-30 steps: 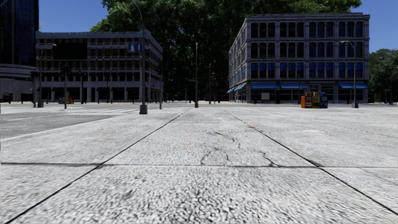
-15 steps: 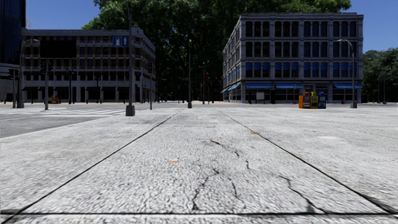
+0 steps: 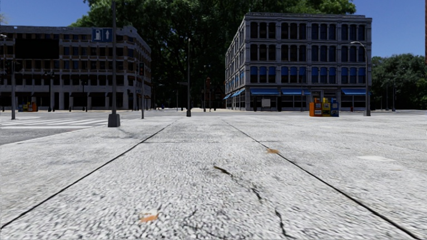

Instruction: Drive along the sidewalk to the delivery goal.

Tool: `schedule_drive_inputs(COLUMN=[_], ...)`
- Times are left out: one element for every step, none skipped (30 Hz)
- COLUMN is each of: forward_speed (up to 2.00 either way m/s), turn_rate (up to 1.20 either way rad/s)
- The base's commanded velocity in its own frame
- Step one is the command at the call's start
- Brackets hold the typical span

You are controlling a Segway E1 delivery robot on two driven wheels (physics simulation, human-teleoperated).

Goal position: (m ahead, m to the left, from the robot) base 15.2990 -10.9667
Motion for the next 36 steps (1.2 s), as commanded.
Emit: schedule_drive_inputs(forward_speed=[2.00,2.00,2.00,2.00,2.00,2.00,2.00,2.00,2.00,2.00,2.00,2.00,2.00,2.00,2.00,2.00,2.00,2.00,2.00,2.00,2.00,2.00,2.00,2.00,2.00,2.00,2.00,2.00,2.00,2.00,2.00,2.00,2.00,2.00,2.00,2.00], turn_rate=[-0.40,-0.42,-0.43,-0.43,-0.43,-0.43,-0.43,-0.43,-0.43,-0.43,-0.43,-0.43,-0.43,-0.43,-0.43,-0.43,-0.43,-0.43,-0.43,-0.43,-0.43,-0.43,-0.43,-0.43,-0.43,-0.43,-0.43,-0.43,-0.43,-0.43,-0.43,-0.43,-0.43,-0.43,-0.43,-0.43])
